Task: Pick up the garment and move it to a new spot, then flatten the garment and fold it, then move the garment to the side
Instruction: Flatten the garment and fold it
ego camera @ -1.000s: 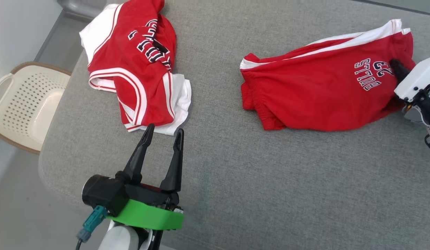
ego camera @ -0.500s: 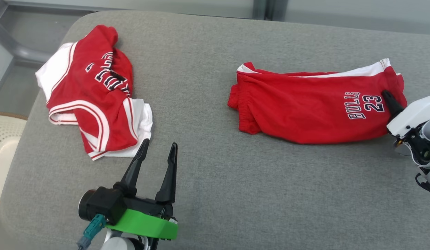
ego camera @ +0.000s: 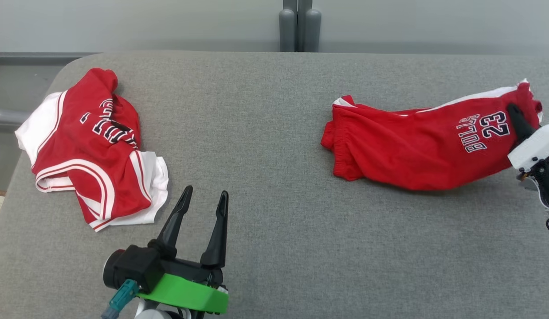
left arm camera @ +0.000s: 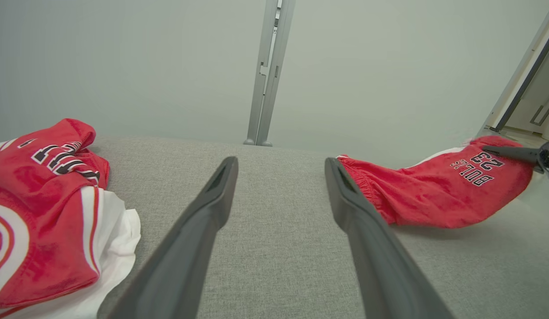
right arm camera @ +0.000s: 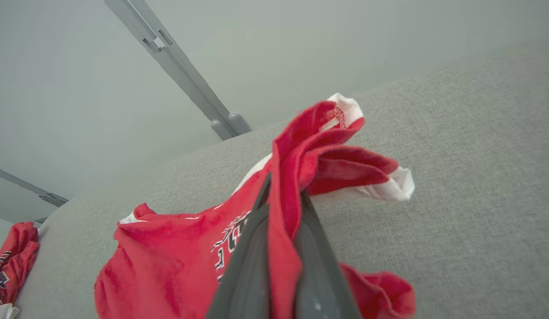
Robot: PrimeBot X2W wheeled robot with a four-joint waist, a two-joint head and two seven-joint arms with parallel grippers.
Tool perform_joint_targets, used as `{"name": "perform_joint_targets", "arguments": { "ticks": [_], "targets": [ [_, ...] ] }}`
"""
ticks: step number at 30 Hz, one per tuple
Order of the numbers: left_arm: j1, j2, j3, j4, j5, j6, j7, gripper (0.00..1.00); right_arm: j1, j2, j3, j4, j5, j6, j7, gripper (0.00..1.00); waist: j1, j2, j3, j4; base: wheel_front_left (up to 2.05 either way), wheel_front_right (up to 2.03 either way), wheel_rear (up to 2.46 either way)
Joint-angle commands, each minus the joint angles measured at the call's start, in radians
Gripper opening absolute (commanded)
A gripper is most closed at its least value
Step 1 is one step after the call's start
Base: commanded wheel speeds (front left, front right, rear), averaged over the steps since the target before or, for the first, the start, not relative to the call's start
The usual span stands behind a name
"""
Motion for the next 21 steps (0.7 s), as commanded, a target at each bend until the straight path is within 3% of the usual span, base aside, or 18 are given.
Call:
{"name": "perform_joint_targets", "arguments": {
  "ticks": [1, 10, 14, 21],
  "targets": [
    [0.009, 0.006, -0.004, 0.005, -0.007, -0.003, -0.003, 1.00, -0.018, 0.013, 0.017, -0.007, -0.022, 0.001, -0.001, 0.00, 0.0000, -0.0001, -0.005, 0.010, 0.00, 0.00, 0.00],
    [0.013, 0.001, -0.014, 0.023, -0.025, -0.003, -0.003, 1.00, -0.117, 0.115, 0.126, 0.004, -0.107, 0.001, 0.051, 0.00, 0.0000, -0.0001, -0.009, 0.087, 0.00, 0.00, 0.00],
    [0.002, -0.002, -0.022, 0.032, -0.031, -0.003, -0.003, 1.00, -0.144, 0.182, 0.170, 0.063, -0.121, 0.001, 0.105, 0.04, 0.0000, -0.0001, -0.002, 0.126, 0.00, 0.00, 0.00],
    [-0.010, -0.004, -0.029, 0.046, -0.040, -0.003, -0.003, 1.00, -0.164, 0.282, 0.220, 0.170, -0.124, 0.001, 0.169, 0.00, 0.0000, -0.0001, 0.000, 0.175, 0.00, 0.00, 0.00]
  ]
}}
